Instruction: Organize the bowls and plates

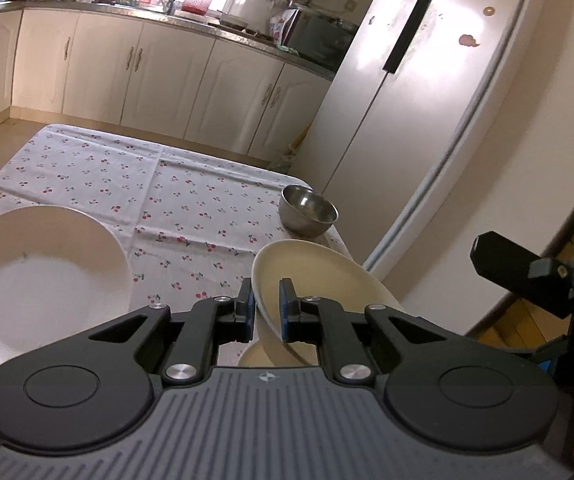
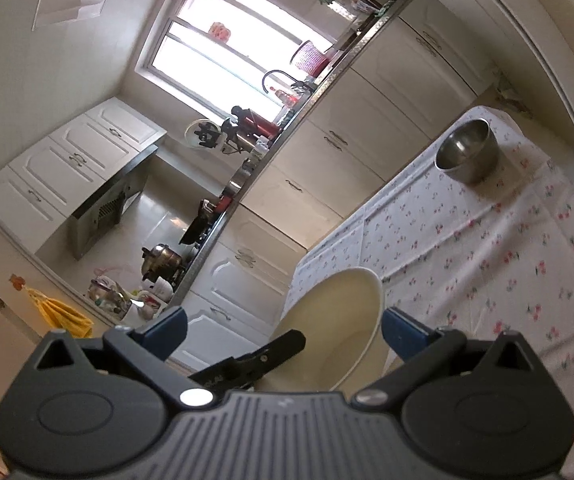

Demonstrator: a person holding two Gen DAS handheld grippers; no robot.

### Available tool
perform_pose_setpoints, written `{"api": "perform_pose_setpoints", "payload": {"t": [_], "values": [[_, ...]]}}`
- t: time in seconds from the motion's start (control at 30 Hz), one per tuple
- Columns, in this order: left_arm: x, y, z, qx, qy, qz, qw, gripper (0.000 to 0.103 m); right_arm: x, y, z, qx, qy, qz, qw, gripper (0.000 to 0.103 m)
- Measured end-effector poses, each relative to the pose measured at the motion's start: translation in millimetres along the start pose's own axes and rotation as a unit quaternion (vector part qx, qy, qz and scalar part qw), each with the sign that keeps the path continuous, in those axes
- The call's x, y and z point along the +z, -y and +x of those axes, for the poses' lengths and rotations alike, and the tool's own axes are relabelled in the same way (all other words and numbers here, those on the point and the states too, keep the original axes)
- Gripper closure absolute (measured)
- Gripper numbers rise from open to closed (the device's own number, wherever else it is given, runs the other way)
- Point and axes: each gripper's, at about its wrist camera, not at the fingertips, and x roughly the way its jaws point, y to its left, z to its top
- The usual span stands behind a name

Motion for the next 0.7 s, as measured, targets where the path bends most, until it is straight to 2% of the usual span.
{"api": "perform_pose_setpoints", "payload": {"t": [0.27,0.4,0.7], "values": [[-19.8,-5.4,-9.6,-0.009,-0.013,-0.019,0.9997,0.093,-17.9,-0.9,-16.7,0.003,0.008,0.015,1.0,0.0],[-26.7,-5.2,-1.5,-0.005,-0.023,-0.017,0.9996,0.093,-24.6,0.0,-17.8,-0.015,0.01,0.003,1.0,0.0],[-33.9,-5.7,21.4,0.004,-0.036,-0.005,0.9993,0.093,-30.4,20.7,-21.4,-0.021,0.018,0.034,0.999,0.0]]}}
